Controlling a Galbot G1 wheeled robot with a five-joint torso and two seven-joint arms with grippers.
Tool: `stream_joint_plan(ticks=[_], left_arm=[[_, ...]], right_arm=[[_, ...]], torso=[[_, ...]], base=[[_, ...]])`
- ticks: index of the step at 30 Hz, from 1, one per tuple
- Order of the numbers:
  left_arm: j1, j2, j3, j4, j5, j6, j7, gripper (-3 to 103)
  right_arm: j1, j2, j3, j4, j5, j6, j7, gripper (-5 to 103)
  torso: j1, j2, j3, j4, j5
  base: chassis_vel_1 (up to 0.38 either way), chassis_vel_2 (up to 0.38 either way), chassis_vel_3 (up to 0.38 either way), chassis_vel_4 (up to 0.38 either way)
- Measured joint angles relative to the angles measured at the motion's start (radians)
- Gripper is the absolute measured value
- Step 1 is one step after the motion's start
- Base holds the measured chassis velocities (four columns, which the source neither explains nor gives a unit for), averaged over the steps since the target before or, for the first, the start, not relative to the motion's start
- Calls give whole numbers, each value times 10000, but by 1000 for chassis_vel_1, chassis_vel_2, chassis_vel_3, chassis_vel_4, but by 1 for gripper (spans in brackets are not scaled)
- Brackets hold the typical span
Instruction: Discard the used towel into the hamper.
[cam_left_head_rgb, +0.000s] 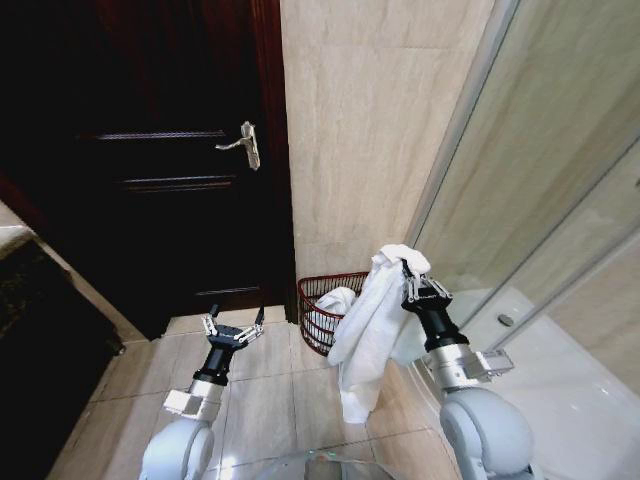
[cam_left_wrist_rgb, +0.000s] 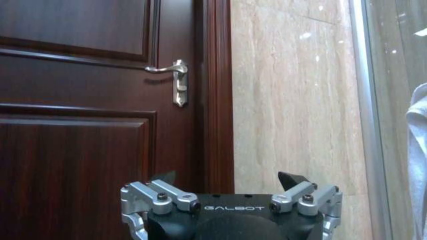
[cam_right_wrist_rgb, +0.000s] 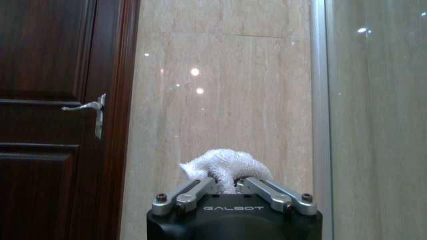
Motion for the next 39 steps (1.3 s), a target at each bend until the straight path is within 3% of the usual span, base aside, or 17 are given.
stream_joint_plan(ticks=[14, 20, 27, 34, 39], left_arm=[[-23, -21, -6, 54, -17, -66, -5, 100], [-46, -134, -221, 178, -235, -44, -468, 100], [-208, -411, -12, 311, 217, 111, -837, 100], [-716, -290, 167, 200, 406, 543, -1155, 100], [-775, -142, 146, 562, 403, 527, -1324, 100]], right_arm=[[-63, 17, 13, 4, 35, 7, -17, 7], [543, -905, 130, 365, 1612, -558, 853, 7], [2714, -2122, 558, 377, 4474, -1543, 2150, 7], [4725, -2341, 369, 395, 5542, -2001, 2480, 7], [6346, -2813, 270, 282, 6473, -2363, 2784, 7]], torso=[[-4, -15, -8, 0, 0], [-8, -19, -14, -1, 2], [-10, -21, -14, 3, -1], [-8, -26, -14, -1, 0], [-9, -27, -16, -1, 0]], base=[[-83, 81, 84, -82], [-14, 18, 20, -18], [0, 0, 0, 0], [0, 0, 0, 0], [0, 0, 0, 0]])
